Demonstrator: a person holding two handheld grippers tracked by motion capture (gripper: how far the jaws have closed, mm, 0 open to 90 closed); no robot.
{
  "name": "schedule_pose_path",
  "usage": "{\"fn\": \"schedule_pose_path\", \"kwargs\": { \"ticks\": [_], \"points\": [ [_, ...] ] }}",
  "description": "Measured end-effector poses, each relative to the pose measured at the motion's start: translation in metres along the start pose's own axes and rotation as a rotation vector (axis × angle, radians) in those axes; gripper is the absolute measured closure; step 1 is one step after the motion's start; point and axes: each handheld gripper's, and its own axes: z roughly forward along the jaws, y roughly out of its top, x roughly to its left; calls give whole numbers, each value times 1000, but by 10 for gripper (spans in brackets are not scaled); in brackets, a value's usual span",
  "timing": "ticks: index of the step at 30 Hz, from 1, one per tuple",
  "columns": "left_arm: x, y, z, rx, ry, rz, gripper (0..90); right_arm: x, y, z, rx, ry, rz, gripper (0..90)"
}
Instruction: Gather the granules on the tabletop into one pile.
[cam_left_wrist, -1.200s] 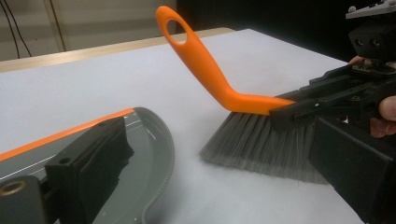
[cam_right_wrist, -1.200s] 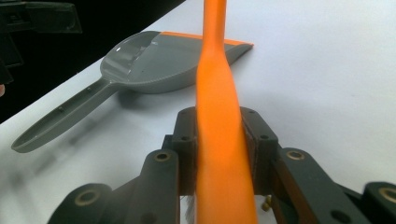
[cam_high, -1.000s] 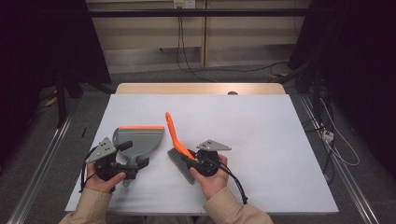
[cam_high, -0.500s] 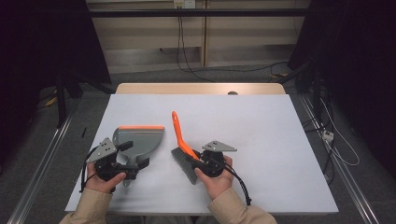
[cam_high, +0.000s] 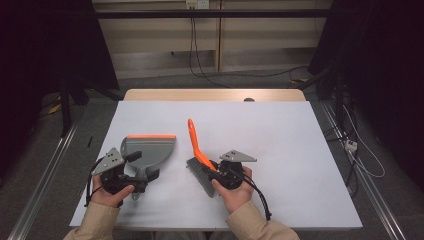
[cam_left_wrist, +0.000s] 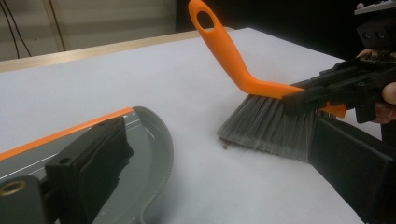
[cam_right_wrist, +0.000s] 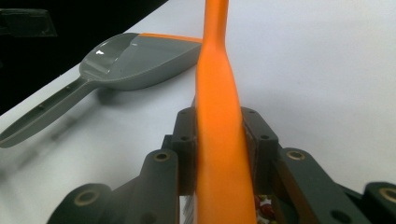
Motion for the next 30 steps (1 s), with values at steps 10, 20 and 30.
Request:
{"fn": "schedule_pose_path", "kwargs": {
  "ticks": [10, 20, 30],
  "points": [
    [-1, 0, 1, 0, -3, -3, 53, -9, 1, -6, -14, 18, 43, 711],
    [0, 1, 1, 2, -4, 4, 53, 4, 16, 1, -70, 63, 66, 714],
    [3, 1, 0, -7, -3, -9, 52, 32, 17, 50, -12, 31, 47, 713]
  ]
}}
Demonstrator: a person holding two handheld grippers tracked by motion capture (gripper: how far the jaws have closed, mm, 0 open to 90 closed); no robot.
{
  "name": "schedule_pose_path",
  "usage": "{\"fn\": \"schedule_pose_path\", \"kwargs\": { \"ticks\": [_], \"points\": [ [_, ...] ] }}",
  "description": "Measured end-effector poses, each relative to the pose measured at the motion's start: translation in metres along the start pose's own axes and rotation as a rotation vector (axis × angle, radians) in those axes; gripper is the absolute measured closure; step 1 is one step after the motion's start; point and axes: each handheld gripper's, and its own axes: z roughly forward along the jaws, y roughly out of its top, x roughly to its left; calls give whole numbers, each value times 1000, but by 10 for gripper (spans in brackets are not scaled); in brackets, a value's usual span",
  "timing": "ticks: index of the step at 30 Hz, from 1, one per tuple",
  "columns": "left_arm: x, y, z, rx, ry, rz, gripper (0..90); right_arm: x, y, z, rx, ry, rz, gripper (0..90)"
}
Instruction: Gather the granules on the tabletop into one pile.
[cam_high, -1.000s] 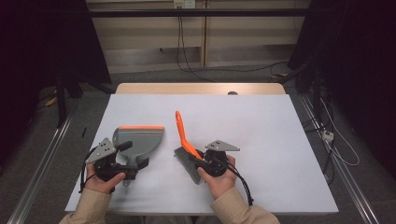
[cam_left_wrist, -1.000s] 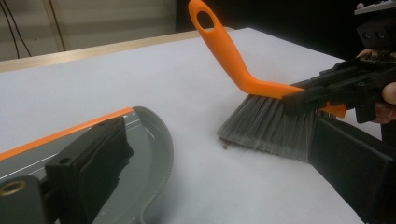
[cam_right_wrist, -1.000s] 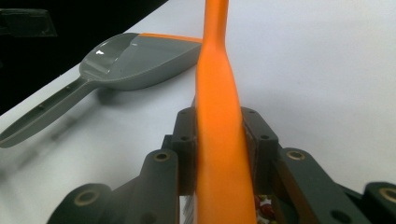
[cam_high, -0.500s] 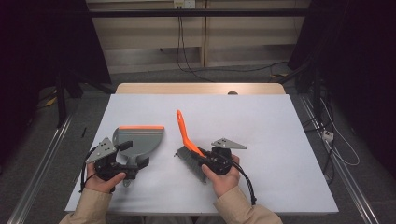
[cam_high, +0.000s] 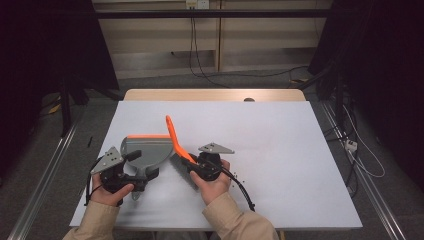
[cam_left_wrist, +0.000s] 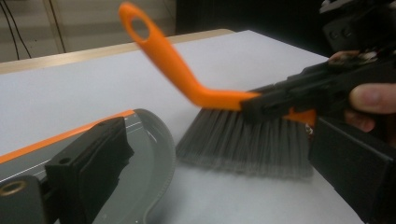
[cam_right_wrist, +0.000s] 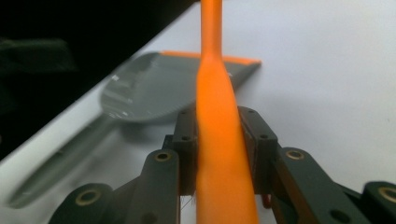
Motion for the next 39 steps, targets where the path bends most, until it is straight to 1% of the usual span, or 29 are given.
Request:
{"fn": "schedule_pose_path", "kwargs": {
  "ticks": [1, 3, 5, 8, 10, 14, 18, 22, 24, 29, 32, 33, 39],
  "points": [
    [0, 0, 0, -3, 1, 0, 53, -1, -1, 1, -8, -26, -10, 713],
    [0, 0, -1, -4, 0, 3, 53, -5, 0, -3, 4, -37, 14, 712],
    [1, 0, -2, -2, 3, 5, 53, -9, -1, -9, 9, -64, -1, 711],
    [1, 0, -1, -3, 3, 3, 53, -16, -4, -19, 9, -82, 7, 711],
    [-1, 1, -1, -2, 2, 8, 53, -21, -6, -26, 7, -88, 22, 710],
    [-3, 1, 1, 1, -3, 11, 53, -28, -9, -39, 0, -110, 20, 710],
    [-4, 1, 2, 2, -4, 12, 53, -33, -11, -49, 0, -121, 25, 710],
    [-4, 1, 3, 3, -5, 14, 53, -37, -13, -56, -3, -131, 19, 710],
    [-4, 1, 3, 7, -5, 18, 53, -40, -13, -59, -5, -131, 29, 710],
    [-4, 1, 3, 6, -5, 14, 53, -44, -14, -62, -8, -141, 26, 710],
    [-4, 1, 3, 6, -6, 19, 53, -46, -13, -64, -10, -147, 19, 710],
    [-3, 1, 3, 8, -6, 23, 53, -46, -13, -64, -8, -146, 24, 710],
    [-3, 1, 3, 9, -6, 23, 53, -49, -12, -67, -8, -156, 16, 710]
  ]
}}
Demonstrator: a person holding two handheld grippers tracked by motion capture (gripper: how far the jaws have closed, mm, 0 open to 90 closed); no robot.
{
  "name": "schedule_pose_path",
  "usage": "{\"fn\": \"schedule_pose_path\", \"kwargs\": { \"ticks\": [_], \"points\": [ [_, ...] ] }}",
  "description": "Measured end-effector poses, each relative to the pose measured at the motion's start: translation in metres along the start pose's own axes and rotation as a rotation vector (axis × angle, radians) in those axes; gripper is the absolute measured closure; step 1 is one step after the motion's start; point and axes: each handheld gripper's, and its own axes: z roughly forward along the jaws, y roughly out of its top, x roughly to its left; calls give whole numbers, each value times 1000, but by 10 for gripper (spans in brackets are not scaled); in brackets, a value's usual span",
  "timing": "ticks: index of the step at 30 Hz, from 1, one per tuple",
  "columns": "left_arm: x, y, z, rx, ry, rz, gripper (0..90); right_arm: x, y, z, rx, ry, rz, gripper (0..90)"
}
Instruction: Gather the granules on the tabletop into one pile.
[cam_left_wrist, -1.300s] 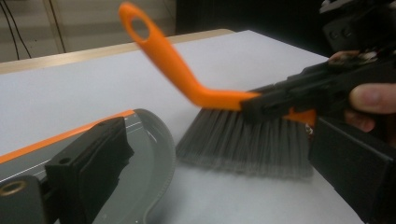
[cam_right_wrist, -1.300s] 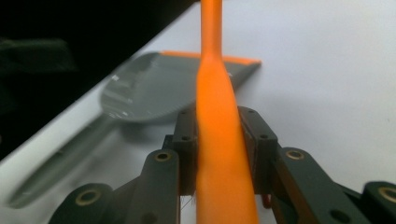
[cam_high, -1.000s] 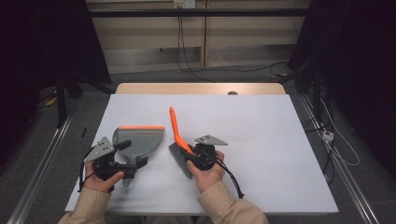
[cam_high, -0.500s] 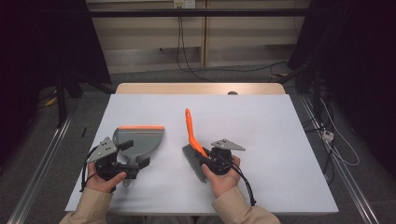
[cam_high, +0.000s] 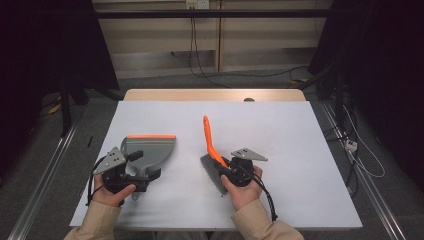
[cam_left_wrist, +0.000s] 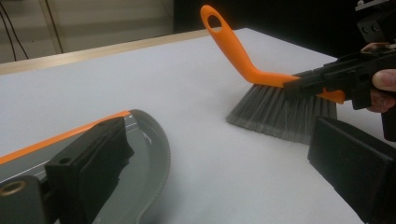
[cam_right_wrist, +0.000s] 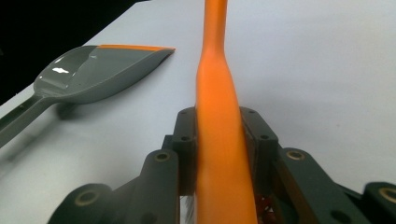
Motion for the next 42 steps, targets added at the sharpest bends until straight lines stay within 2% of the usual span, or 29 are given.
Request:
{"fn": "schedule_pose_path", "kwargs": {
  "ticks": [7, 14, 19, 24, 28, 32, 34, 38, 42],
  "points": [
    [-1, 0, 2, 5, -3, 0, 53, -2, 1, -1, -7, 22, 17, 712],
    [-1, -1, 3, 6, -5, -3, 53, 3, 8, 1, -18, 79, 25, 713],
    [-1, -1, 3, 7, -5, -3, 53, 9, 18, -2, -46, 124, 14, 713],
    [0, -1, 2, 5, -5, -2, 53, 2, 33, -8, -73, 151, -2, 713],
    [0, -1, 3, 7, -5, -4, 52, -9, 44, -14, -94, 134, -38, 713],
    [0, -1, 3, 8, -4, -2, 52, -29, 53, -16, -97, 86, -78, 713],
    [0, -1, 3, 10, -4, 2, 53, -38, 55, -15, -80, 63, -112, 713],
    [0, -1, 4, 10, -3, -2, 53, -55, 55, -11, -60, 24, -130, 713],
    [0, -1, 4, 13, -1, -1, 53, -66, 52, -5, -48, 17, -156, 713]
  ]
}}
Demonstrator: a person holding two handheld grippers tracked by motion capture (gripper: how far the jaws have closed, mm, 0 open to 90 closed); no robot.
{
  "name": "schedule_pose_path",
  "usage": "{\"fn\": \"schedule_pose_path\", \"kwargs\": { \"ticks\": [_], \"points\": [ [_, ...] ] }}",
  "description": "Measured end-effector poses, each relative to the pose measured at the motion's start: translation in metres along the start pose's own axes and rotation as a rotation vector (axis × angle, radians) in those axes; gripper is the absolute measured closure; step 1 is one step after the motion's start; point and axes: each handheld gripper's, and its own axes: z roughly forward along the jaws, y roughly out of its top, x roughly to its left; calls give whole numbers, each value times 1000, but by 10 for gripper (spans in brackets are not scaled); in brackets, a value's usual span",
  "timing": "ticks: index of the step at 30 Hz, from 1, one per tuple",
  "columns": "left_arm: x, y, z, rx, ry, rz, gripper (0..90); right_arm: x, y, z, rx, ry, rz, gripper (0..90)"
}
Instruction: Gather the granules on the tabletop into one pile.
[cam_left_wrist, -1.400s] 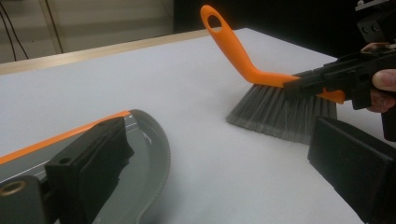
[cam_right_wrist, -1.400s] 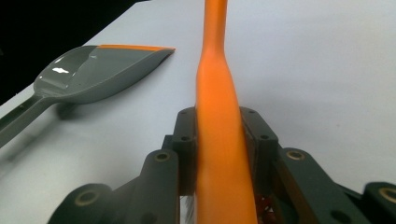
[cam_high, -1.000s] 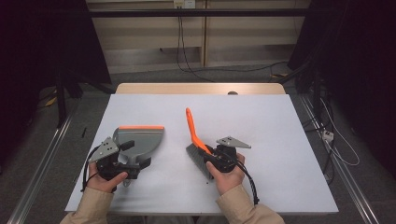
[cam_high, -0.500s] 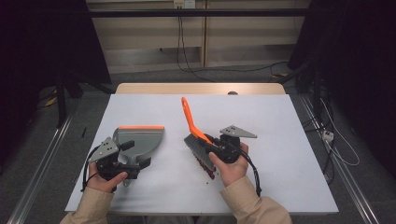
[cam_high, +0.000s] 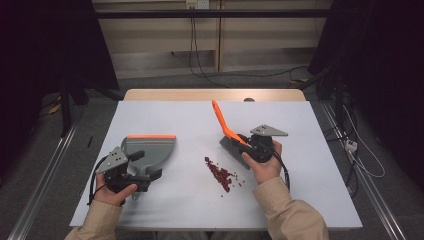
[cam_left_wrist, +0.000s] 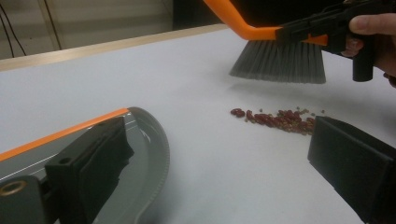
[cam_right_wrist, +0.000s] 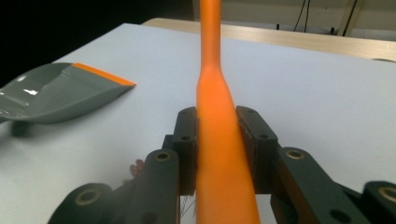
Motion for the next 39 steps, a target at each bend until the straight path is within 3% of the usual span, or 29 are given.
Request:
{"fn": "schedule_pose_path", "kwargs": {
  "ticks": [4, 10, 19, 24, 27, 32, 34, 37, 38, 39],
  "points": [
    [0, 0, 0, 0, -1, -2, 53, -3, -7, 7, 42, -17, -45, 712],
    [0, 0, 0, -2, -1, -1, 53, -4, -9, 5, 56, -23, -40, 709],
    [-2, 0, 0, 0, -4, 3, 53, -6, -2, 0, 161, -49, -58, 674],
    [-1, 0, 1, 1, -4, 5, 52, -8, 5, 1, 278, -54, -69, 674],
    [-1, 0, 0, 1, -4, 2, 53, -10, 6, 3, 316, -69, -70, 696],
    [-1, -1, 1, 7, -4, 4, 53, -15, 8, 2, 363, -39, -76, 707],
    [-1, -1, 1, 5, -5, 5, 53, -16, 10, 3, 368, -12, -79, 709],
    [-1, -1, 0, 2, -3, 1, 53, -20, 10, 4, 334, 38, -79, 711],
    [0, -1, 0, 3, -2, 2, 53, -20, 11, 5, 309, 50, -87, 711],
    [0, -1, 0, 3, 0, 1, 53, -20, 11, 6, 283, 65, -125, 712]
  ]
}}
